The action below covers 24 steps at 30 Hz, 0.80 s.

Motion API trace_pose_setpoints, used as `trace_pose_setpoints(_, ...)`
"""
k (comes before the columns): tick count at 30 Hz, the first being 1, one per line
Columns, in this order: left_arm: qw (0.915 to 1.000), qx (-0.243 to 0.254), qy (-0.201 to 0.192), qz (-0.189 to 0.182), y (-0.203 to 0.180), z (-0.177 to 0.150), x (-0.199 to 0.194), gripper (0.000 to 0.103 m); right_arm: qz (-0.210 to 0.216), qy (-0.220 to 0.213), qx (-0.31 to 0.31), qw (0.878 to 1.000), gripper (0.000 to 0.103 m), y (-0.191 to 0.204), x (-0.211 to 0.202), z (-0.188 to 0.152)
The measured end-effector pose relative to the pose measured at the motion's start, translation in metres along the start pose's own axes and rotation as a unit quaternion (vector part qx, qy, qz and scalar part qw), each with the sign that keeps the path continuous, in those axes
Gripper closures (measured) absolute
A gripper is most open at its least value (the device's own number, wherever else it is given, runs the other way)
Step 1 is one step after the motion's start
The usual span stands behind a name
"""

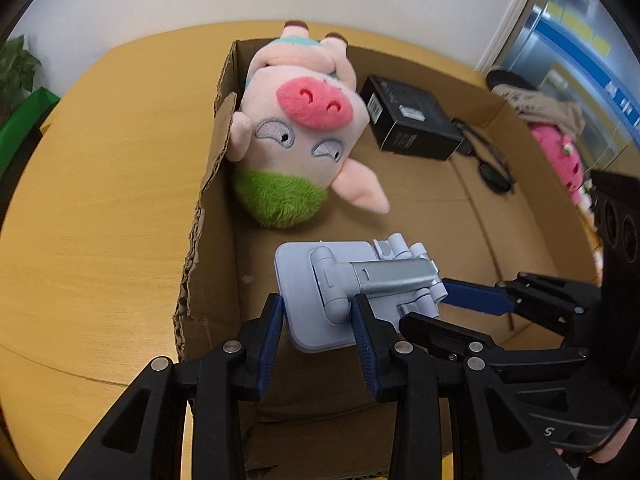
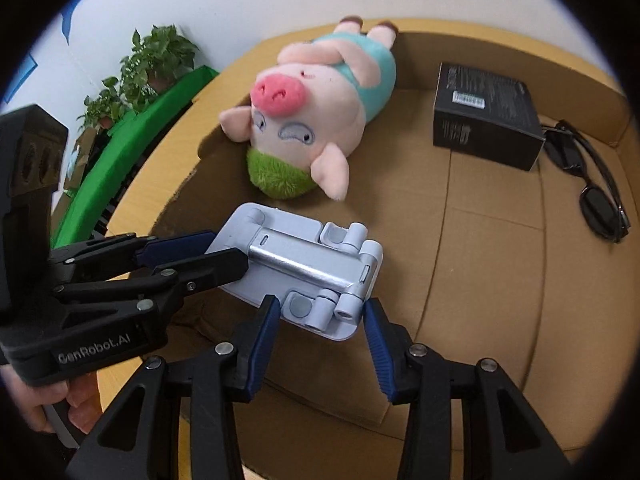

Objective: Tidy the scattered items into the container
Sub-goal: 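Lift the phone stand with the left gripper and carry it over the tray, then lower the phone stand into the tray and open the left gripper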

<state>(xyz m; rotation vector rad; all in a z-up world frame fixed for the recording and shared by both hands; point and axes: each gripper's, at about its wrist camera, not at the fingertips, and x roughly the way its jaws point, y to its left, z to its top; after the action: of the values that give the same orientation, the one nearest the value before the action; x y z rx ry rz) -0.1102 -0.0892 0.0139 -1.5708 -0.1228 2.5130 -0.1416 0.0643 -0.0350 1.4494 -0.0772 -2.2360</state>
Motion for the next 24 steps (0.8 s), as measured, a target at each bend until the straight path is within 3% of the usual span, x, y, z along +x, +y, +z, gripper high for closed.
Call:
trace_pose_setpoints(12,0.9991,0.014,0.028,0.028,-0.002,0.003,0.004,0.068,0.018,0.031,0.023,0.999,0.060,-0.006,0.012,0.000)
trace_pose_setpoints(15,0.9996,0.000,0.020,0.022,0.000,0.006,-0.002,0.063,0.030,0.014,0.028,0.999,0.059,-0.011,0.001,-0.001)
trace_pose_setpoints(18,0.9993,-0.008,-0.026,0.024,0.001,0.003,-0.028,0.051,0.013,-0.017,0.010,1.000,0.048,-0.008,-0.024,-0.005)
trace_pose_setpoints(20,0.9950,-0.021,-0.082,0.054,-0.002,-0.004,-0.059,0.037,-0.015,-0.049,-0.005,0.999,0.041,-0.007,-0.051,-0.014)
trace_pose_setpoints(22,0.9845,-0.021,-0.154,0.081,-0.014,-0.018,-0.095,0.023,-0.061,-0.084,-0.013,0.994,0.032,-0.003,-0.085,-0.031)
trace_pose_setpoints(24,0.9748,-0.018,-0.205,0.085,-0.027,-0.033,-0.120,0.007,-0.091,-0.124,-0.024,0.988,0.027,0.001,-0.116,-0.048)
